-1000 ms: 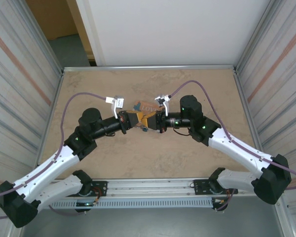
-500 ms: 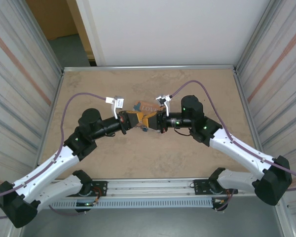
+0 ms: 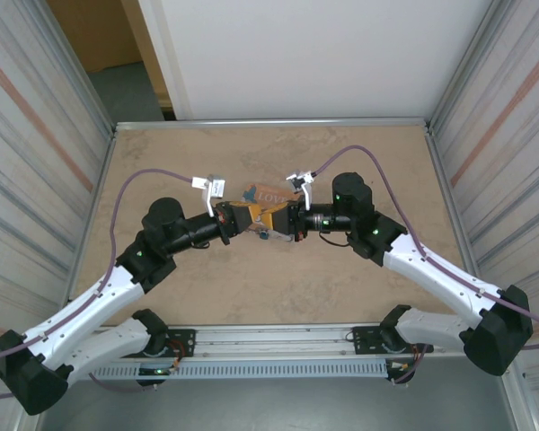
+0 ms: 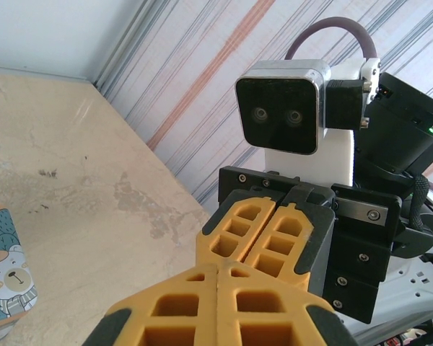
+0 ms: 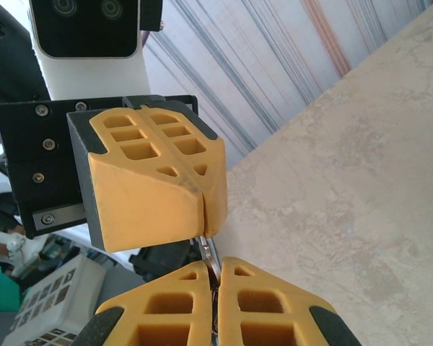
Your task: Unlock a padlock with a key
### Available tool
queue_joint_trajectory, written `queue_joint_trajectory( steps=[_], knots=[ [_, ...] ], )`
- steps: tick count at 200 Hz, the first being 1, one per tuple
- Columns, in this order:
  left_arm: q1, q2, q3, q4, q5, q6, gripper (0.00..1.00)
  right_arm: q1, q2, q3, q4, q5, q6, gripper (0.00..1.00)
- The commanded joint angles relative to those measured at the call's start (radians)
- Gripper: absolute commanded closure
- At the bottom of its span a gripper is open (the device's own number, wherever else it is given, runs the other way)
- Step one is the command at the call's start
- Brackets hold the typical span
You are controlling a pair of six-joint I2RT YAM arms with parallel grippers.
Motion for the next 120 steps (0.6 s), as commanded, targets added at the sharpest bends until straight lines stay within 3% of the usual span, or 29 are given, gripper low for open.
queue_joint_trajectory(
  steps=[1,20,38,68,120],
  knots=[
    [0.001,-0.024,-0.010,0.022,-0.027,-0.002,0.84,-0.023,-0.028,0.001,-0.023,0.026,0.002,1.00],
    [0.001,-0.027,-0.005,0.018,-0.026,0.004,0.75,-0.023,-0.026,0.007,-0.046,0.039,-0.013,1.00],
    [0.001,-0.039,0.001,-0.007,-0.040,0.019,0.57,-0.023,-0.025,0.011,-0.080,0.051,-0.037,1.00],
    [0.001,-0.081,0.001,-0.092,-0.095,0.058,0.35,-0.026,-0.016,0.011,-0.149,0.083,-0.090,1.00],
    [0.001,-0.159,-0.050,-0.293,-0.236,0.103,0.19,-0.060,0.040,-0.034,-0.175,0.096,-0.127,1.00]
  ],
)
